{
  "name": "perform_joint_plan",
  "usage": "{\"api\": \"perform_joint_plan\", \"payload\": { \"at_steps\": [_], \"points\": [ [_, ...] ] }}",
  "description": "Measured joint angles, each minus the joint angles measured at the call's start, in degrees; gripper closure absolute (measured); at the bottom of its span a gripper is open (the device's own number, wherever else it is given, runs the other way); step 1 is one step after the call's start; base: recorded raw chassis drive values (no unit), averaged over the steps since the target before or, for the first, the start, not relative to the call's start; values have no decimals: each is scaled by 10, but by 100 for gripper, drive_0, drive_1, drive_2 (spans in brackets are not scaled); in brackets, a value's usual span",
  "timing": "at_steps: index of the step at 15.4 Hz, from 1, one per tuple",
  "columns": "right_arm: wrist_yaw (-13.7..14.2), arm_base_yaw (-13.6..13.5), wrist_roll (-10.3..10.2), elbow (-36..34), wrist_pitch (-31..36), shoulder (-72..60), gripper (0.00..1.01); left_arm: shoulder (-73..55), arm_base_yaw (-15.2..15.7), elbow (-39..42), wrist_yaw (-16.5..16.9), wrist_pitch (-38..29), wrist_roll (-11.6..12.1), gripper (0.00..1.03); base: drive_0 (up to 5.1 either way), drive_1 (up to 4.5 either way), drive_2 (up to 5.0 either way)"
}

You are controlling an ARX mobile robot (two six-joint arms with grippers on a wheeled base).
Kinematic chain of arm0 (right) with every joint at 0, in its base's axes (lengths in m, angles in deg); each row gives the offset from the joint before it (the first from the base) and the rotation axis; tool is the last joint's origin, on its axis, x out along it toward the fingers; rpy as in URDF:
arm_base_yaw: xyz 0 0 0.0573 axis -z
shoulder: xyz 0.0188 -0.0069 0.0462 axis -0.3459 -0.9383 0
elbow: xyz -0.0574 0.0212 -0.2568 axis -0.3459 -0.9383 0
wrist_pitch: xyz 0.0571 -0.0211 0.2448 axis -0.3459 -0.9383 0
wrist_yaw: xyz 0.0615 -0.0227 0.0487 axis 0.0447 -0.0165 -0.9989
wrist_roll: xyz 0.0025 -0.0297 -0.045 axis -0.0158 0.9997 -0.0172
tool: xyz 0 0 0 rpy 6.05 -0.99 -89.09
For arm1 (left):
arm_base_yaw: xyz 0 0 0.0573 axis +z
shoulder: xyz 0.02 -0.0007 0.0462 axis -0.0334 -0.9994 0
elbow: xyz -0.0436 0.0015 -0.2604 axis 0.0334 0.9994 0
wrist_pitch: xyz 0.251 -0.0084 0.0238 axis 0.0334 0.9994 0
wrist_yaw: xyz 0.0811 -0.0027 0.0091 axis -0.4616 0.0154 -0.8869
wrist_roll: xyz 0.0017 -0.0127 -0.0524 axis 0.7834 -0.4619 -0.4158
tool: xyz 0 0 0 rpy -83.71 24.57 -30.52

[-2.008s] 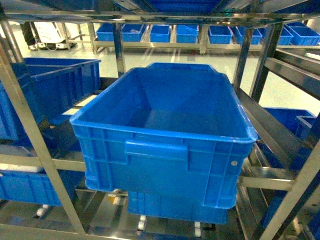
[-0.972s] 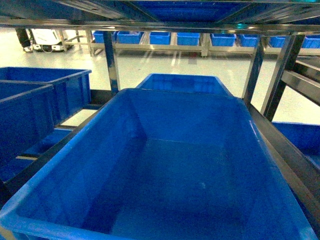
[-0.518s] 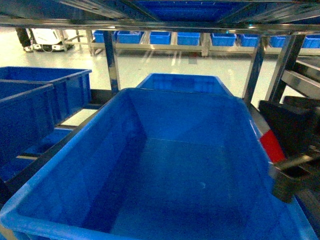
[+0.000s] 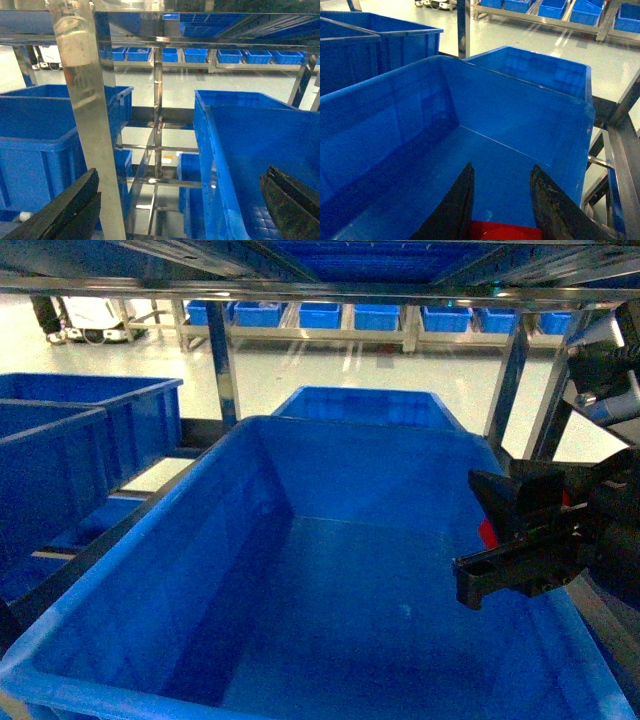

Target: Pick red block from blue box to shelf

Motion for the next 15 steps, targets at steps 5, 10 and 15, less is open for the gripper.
{"api": "perform_joint_plan", "payload": {
  "at_steps": [5, 10, 15],
  "points": [
    [-29, -41, 9, 17, 29, -64, 60, 0, 0, 0, 0, 0, 0, 5, 0, 0, 0],
    [-70, 61, 11, -90, 30, 99, 1, 0, 0, 0, 0, 0, 0, 5, 0, 0, 0],
    [-272, 375, -54, -179, -339, 596, 3, 0, 0, 0, 0, 0, 0, 5, 0, 0, 0]
  ]
}}
